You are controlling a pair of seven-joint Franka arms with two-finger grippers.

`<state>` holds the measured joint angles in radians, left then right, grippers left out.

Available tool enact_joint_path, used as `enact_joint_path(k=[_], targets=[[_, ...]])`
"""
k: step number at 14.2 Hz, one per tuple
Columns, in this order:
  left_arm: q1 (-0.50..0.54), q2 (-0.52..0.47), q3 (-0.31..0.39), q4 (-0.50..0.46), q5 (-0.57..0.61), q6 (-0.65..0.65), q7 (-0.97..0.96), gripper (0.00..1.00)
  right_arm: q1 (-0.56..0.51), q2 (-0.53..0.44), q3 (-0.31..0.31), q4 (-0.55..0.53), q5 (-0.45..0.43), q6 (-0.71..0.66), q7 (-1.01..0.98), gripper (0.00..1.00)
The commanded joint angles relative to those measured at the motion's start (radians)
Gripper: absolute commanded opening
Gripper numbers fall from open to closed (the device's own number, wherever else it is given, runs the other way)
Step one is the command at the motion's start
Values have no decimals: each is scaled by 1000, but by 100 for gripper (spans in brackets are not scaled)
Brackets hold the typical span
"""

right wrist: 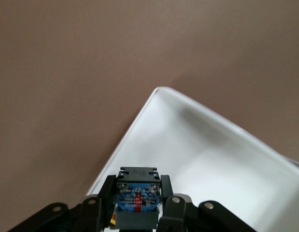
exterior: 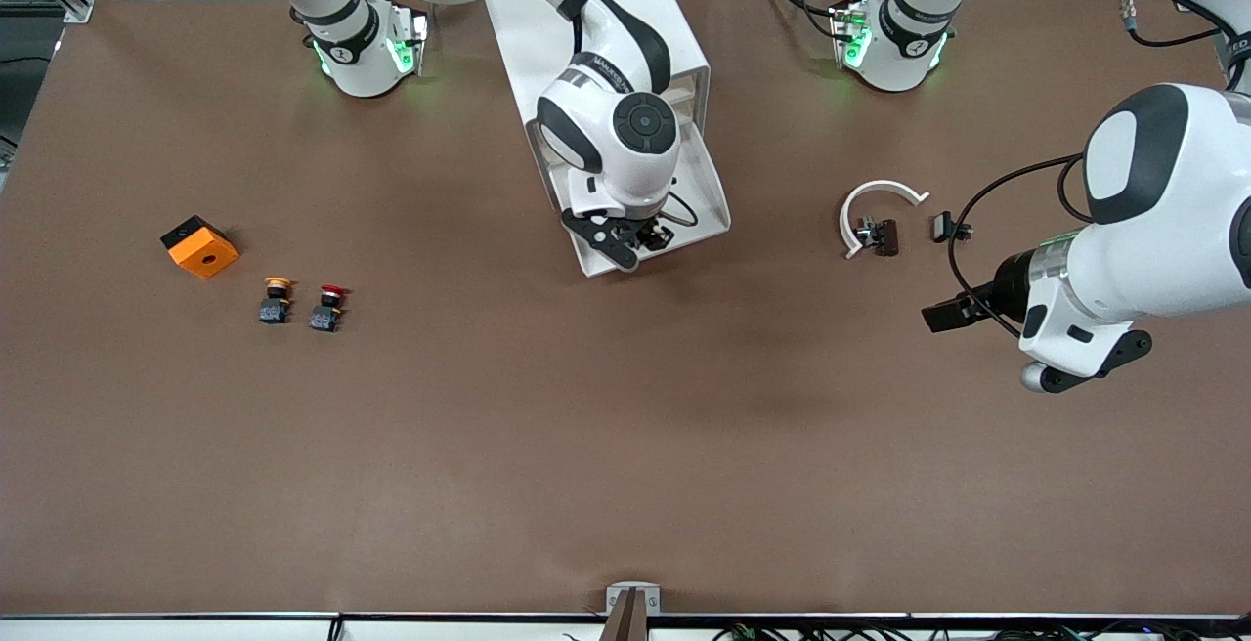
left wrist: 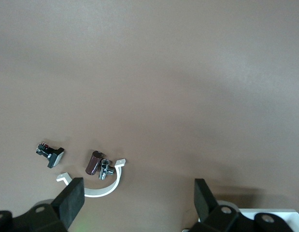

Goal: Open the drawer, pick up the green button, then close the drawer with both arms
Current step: 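Grasp the green push button in the drawer with the right gripper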

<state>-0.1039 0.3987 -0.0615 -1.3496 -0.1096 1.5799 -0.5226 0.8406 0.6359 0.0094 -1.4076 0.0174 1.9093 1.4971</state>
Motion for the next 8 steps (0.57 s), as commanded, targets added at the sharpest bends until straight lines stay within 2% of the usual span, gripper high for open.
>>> enact_joint_path(k=[1, 5, 8], targets=[[-8, -12, -8, -14, 21, 14, 18, 100, -70, -28, 6, 110, 9, -189, -119, 10], [-25, -11, -9, -16, 21, 31, 15, 100, -210, -120, 0, 98, -4, -304, -507, 10], [-60, 3, -9, -16, 19, 55, 1, 100, -337, -188, 0, 29, -5, -306, -821, 11]])
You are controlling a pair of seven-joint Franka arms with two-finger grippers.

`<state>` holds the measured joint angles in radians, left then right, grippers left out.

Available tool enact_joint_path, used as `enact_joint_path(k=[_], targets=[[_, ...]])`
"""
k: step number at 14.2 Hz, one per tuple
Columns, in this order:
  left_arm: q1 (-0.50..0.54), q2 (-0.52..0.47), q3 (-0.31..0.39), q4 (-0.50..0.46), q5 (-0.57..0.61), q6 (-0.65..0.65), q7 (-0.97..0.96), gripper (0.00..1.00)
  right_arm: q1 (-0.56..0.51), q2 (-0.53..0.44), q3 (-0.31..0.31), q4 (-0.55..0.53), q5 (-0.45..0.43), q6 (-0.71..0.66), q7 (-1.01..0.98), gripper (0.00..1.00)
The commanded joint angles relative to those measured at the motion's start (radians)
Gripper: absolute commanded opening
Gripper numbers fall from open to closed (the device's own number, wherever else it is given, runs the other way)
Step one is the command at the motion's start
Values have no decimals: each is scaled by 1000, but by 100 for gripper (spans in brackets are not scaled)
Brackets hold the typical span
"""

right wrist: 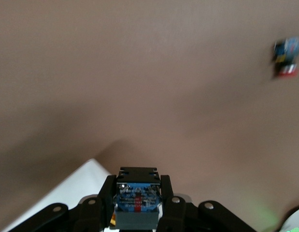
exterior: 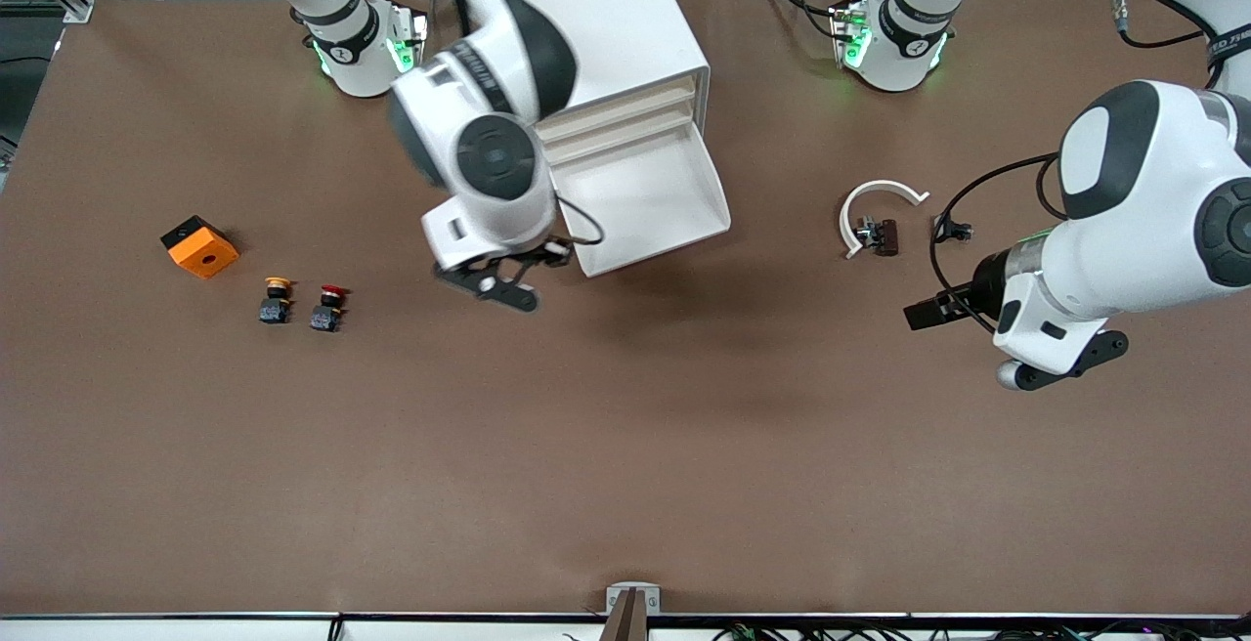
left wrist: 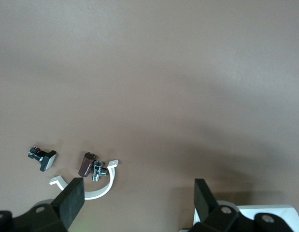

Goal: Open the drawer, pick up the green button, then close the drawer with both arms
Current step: 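Carry the green button toward the button row with the right gripper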

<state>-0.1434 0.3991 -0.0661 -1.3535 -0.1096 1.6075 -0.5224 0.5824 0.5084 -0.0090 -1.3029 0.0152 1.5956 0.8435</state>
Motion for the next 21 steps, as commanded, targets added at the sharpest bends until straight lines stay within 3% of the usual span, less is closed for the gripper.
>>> enact_joint_path(k=[1, 3, 5, 8, 11, 15, 21], targets=[[-33, 9, -3, -15, 19, 41, -1, 100, -120, -73, 17, -102, -3, 12, -273, 11], [-64, 24, -4, -47, 19, 112, -2, 100, -183, -114, 17, -188, -6, 82, -432, 10], [-109, 21, -6, -142, 16, 245, -4, 100, -213, -183, 17, -357, -52, 247, -510, 10], [-174, 27, -11, -254, 8, 398, -4, 100, -223, -237, 17, -573, -78, 464, -523, 10], [-241, 67, -14, -305, 4, 503, -20, 100, -262, -237, 17, -692, -78, 616, -555, 10], [-344, 162, -17, -308, 2, 571, -140, 100, -367, -220, 18, -725, -77, 682, -665, 10], [-462, 254, -20, -308, -8, 634, -320, 100, -430, -153, 17, -785, -77, 808, -653, 11]])
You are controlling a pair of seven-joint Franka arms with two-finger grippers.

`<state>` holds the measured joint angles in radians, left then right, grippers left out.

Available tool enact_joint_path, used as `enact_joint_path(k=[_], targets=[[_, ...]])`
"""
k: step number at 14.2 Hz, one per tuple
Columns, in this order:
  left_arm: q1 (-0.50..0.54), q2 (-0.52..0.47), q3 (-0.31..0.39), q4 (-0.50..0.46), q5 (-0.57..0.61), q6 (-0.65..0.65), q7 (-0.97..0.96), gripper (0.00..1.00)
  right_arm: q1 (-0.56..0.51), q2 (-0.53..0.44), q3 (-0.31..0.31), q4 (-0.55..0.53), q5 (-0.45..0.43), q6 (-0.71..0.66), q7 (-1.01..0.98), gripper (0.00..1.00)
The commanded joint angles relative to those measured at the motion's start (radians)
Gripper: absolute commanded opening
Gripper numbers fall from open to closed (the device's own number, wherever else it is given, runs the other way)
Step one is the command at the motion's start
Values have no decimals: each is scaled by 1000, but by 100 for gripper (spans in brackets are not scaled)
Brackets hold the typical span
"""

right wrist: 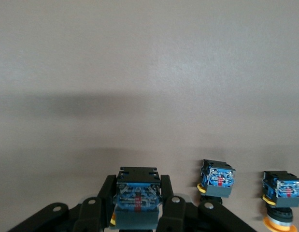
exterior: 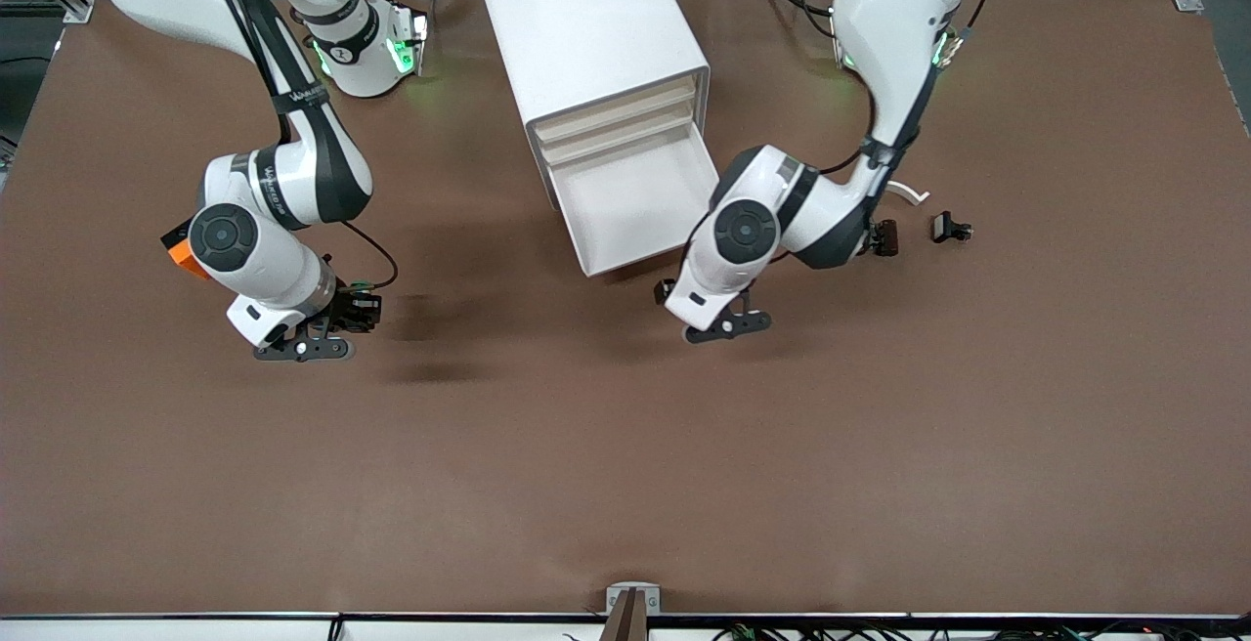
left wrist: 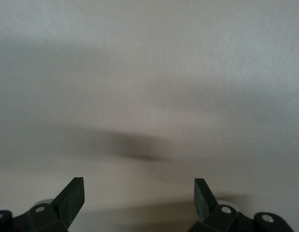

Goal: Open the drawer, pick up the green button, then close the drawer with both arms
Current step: 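Carry the green button toward the button row with the right gripper, then set the button beside the red button while the left gripper pushes the drawer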

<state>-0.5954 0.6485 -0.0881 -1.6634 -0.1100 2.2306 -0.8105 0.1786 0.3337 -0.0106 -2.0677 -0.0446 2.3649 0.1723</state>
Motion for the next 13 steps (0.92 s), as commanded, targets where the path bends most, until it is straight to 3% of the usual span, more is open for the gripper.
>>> enact_joint_path(k=[1, 7, 13], targets=[[-15, 14, 2, 4, -20, 11, -38, 100, -27, 36, 18, -20, -15, 43, 26, 11], [-70, 10, -7, -42, -108, 6, -39, 100, -18, 88, 18, -23, -15, 68, 88, 11], [-70, 2, -107, -82, -154, 6, -110, 100, -16, 117, 18, -31, -17, 125, 76, 14]])
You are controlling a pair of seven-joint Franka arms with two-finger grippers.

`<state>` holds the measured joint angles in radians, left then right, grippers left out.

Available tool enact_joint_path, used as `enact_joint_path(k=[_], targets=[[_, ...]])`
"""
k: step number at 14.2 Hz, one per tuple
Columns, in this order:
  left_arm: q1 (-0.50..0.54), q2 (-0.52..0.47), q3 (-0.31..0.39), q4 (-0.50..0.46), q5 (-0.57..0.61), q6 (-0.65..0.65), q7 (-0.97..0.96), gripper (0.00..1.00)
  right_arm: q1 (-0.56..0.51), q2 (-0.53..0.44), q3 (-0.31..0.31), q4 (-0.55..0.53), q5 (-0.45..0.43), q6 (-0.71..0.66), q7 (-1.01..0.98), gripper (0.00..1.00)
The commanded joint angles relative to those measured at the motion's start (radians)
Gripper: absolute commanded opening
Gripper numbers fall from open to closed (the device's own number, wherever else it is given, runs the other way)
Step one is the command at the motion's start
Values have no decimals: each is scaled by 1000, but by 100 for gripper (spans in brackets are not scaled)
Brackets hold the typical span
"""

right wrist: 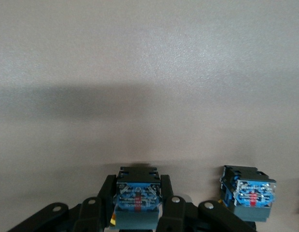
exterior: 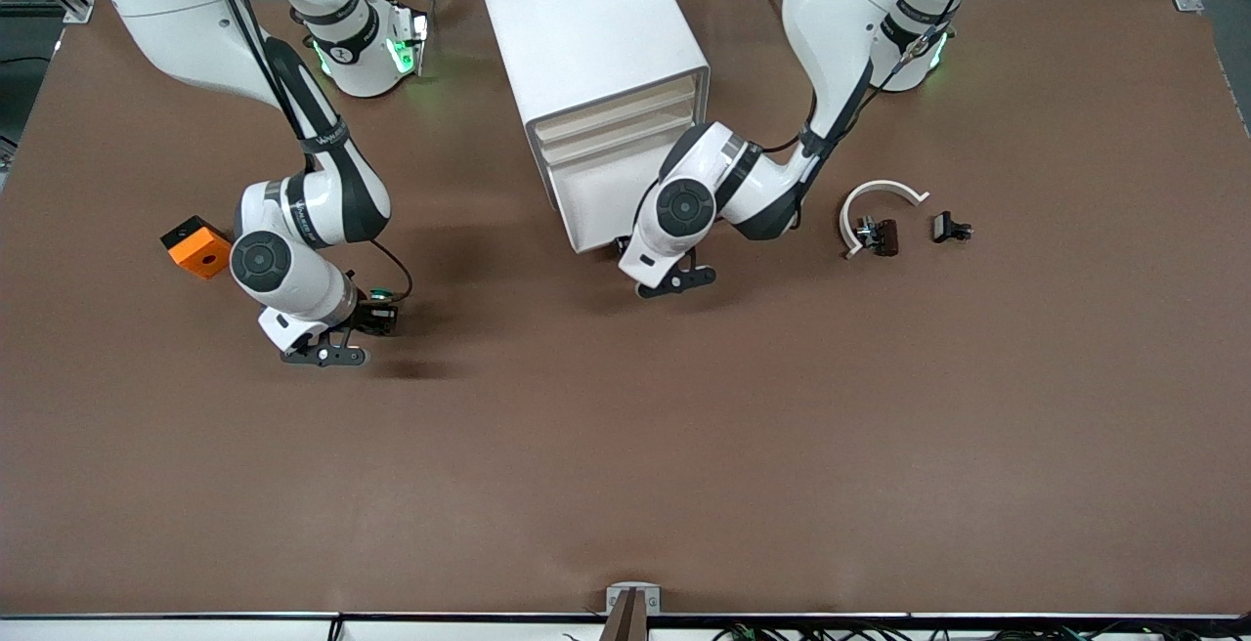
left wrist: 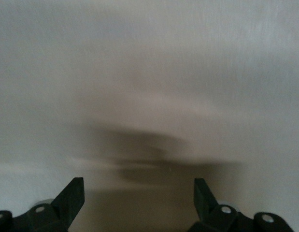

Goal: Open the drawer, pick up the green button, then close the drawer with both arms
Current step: 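Set the button beside the red button while the left gripper pushes the drawer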

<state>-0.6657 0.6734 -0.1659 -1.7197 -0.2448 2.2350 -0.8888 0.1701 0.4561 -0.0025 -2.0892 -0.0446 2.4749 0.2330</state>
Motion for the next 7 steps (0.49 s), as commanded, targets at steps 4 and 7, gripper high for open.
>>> enact_joint_path(k=[4, 7], targets=[[-2, -23, -89, -53, -25, 0, -108, 100, -12, -4, 10, -6, -17, 13, 11, 50], [-2, -23, -129, -75, -25, -2, -146, 100, -17, -16, 10, -3, -17, 1, 11, 100]])
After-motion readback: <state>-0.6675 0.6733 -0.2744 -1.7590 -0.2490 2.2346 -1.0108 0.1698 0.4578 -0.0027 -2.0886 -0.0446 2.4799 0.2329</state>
